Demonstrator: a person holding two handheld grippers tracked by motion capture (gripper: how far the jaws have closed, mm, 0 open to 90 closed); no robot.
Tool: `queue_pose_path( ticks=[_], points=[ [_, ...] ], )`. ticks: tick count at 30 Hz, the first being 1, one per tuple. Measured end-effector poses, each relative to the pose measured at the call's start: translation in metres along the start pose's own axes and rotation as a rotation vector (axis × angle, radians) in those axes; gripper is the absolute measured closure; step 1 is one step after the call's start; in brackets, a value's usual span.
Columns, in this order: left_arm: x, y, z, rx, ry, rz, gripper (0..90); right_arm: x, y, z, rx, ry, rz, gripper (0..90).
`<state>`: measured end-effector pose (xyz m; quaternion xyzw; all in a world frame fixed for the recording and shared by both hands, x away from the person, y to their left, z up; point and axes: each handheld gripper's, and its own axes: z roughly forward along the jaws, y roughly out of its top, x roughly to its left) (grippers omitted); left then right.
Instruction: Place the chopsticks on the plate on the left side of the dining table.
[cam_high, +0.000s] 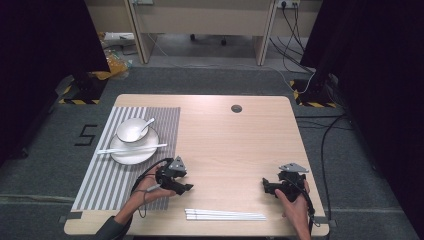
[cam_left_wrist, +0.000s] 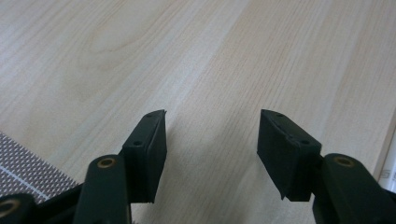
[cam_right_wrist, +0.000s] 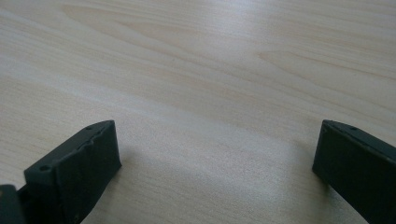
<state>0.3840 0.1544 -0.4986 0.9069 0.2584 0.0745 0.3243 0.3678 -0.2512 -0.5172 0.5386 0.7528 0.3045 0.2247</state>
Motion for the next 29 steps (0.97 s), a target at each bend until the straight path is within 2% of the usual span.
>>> queue_pose_path(
  ticks=[9,12,25,29],
  points=[
    [-0.002,-0.006,0.003,-0.028,0.002,-0.007,41.4,0.0,0.0,0.0,0.0,0.0,-0.001,0.6],
    [-0.002,-0.007,0.004,-0.035,0.017,-0.001,41.1,0.0,0.0,0.0,0.001,0.001,-0.001,0.7],
    [-0.003,-0.018,0.005,-0.124,0.025,-0.014,40.4,0.0,0.0,0.0,0.001,0.001,-0.001,0.7],
    [-0.003,-0.022,0.006,-0.165,0.026,-0.017,40.5,0.0,0.0,0.0,0.001,0.002,-0.001,0.7]
  ],
)
